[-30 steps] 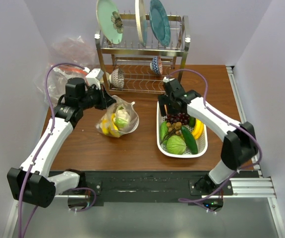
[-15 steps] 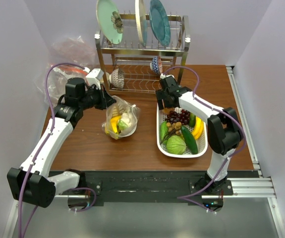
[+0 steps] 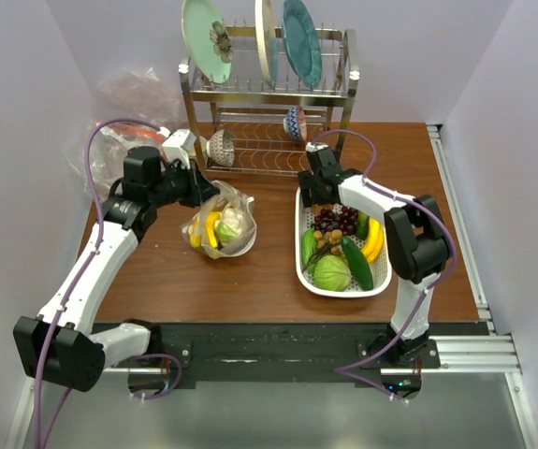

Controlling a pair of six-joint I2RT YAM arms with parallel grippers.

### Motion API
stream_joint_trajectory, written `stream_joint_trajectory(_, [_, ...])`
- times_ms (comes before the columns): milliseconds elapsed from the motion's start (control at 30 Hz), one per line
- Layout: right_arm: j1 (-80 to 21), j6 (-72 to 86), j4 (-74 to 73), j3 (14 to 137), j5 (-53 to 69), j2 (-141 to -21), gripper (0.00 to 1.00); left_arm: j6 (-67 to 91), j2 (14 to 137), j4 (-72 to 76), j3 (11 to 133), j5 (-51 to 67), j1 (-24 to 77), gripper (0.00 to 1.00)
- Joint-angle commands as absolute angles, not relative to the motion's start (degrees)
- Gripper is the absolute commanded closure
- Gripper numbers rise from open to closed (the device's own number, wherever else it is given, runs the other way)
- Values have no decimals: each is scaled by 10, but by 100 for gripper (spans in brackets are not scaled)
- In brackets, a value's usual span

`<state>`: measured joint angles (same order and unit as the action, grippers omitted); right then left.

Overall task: Place the food in the zip-top bag and seal the zipper
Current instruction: Pick up the fake fruit from the bin, then place the fake fruit in the zipper food storage bag.

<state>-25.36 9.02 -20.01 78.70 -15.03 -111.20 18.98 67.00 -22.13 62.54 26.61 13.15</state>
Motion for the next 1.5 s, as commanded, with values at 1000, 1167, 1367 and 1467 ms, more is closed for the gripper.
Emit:
stream_joint_trajectory(1000, [-424, 160, -104, 676, 154, -711, 38, 213, 674, -191, 644, 292, 129, 100])
stream_joint_trajectory(1167, [-474, 163, -82, 704, 153, -748, 38, 215, 673, -194, 646, 294, 129, 100])
stream_joint_trajectory(1367, [-496, 164, -57, 729, 153, -792, 38, 216, 673, -195, 647, 294, 129, 100])
stream_joint_trajectory(1467, [-501, 163, -36, 731, 144, -816, 39, 219, 676, -194, 651, 299, 130, 100])
